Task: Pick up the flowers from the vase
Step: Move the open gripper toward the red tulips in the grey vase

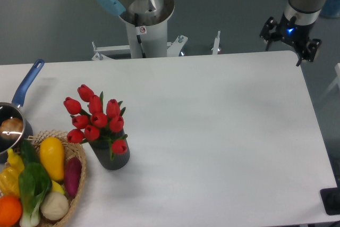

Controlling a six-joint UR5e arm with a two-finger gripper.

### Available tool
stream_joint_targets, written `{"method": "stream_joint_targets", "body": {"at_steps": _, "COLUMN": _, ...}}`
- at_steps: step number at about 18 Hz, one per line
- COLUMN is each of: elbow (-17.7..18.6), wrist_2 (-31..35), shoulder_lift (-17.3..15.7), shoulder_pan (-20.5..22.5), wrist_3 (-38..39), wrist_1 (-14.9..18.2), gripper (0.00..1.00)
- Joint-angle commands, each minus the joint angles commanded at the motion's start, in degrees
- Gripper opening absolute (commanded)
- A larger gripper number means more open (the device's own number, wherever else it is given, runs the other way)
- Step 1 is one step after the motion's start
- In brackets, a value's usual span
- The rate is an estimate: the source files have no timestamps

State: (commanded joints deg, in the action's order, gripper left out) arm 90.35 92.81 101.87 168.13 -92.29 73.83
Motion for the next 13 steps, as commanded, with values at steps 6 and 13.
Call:
{"method": "stream_joint_targets", "body": {"at_steps": 6, "elbow": 0.4, "wrist_2": -1.0, "shoulder_lift": 0.1, "shoulder_pan": -1.5, "wrist_3": 0.0, "wrist_1": -0.5, "gripper": 1.00}}
{"method": "stream_joint_targets", "body": {"at_steps": 13, "elbow": 5.8, "wrist_2": -11.8, "shoulder_lift": -2.7, "shoulder_pan": 1.2, "wrist_3": 6.4, "wrist_1": -6.9, "gripper": 1.00}}
